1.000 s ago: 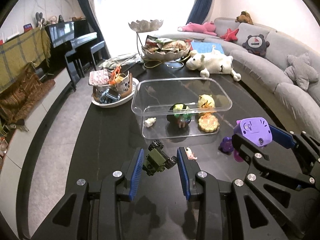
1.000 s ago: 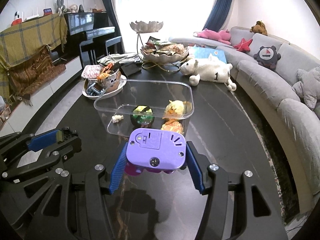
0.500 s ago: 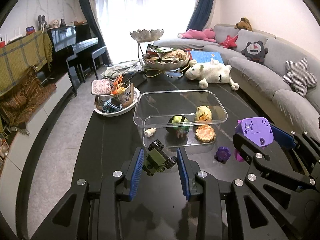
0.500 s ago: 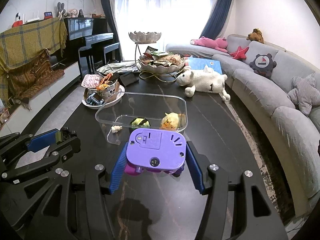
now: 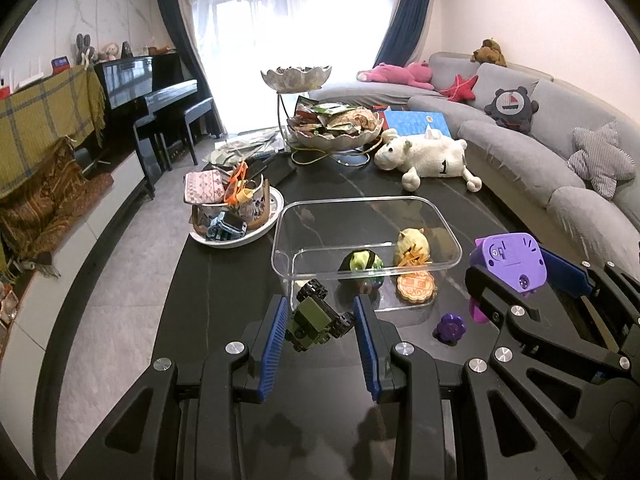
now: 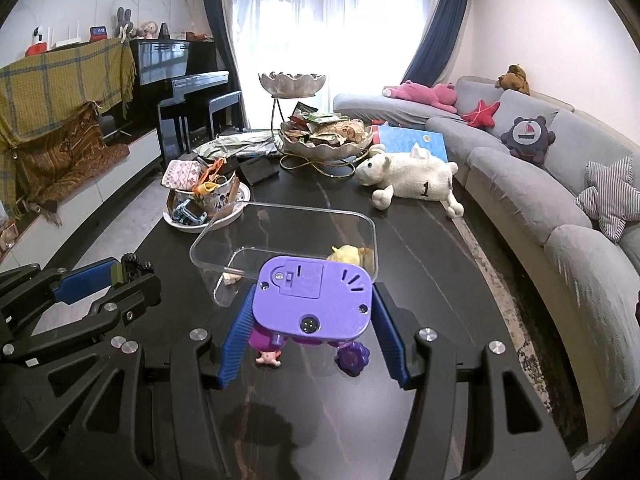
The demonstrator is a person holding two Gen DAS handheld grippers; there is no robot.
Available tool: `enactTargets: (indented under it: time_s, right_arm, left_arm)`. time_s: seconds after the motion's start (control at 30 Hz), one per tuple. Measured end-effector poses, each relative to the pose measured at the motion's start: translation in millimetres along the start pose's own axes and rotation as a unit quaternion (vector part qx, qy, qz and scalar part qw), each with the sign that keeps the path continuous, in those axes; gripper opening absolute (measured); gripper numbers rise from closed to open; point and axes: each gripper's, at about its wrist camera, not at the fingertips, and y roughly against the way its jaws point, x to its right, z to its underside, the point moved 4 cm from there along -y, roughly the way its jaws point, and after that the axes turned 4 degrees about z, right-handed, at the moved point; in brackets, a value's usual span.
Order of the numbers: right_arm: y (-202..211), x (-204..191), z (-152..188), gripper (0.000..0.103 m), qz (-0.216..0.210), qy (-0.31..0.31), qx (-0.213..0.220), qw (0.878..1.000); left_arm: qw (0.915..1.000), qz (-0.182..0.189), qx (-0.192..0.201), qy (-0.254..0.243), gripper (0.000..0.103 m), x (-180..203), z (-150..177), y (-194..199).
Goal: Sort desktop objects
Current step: 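Carry the car with the left tool while the right tool carries the purple toy to the clear box, then lower both held toys into the clear box and open both tools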
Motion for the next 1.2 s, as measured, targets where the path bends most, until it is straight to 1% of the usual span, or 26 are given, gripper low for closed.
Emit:
enactTargets:
  time_s: [0.23, 0.93, 1.2]
  right_arm:
    - [-13.0, 0.8, -11.3, 0.054, -0.002, 0.002, 0.001, 1.000]
    - [-62.1, 2.3, -45.4, 0.054, -0.003, 0.004, -0.003, 1.000]
    - [-78.9, 3.7, -59.4, 0.054, -0.008, 0.004, -0.006, 1.000]
  left_arm:
    - [1.0000, -0.001, 0.003, 0.002, 0.030, -3.1, -12.2, -12.9]
    - [0.9998, -0.009, 0.011, -0.011, 0.030, -9.9, -51.9, -54.9]
    - [0.9999, -0.004, 0.007, -0.011, 0.030, -12.4, -67.2, -71.5]
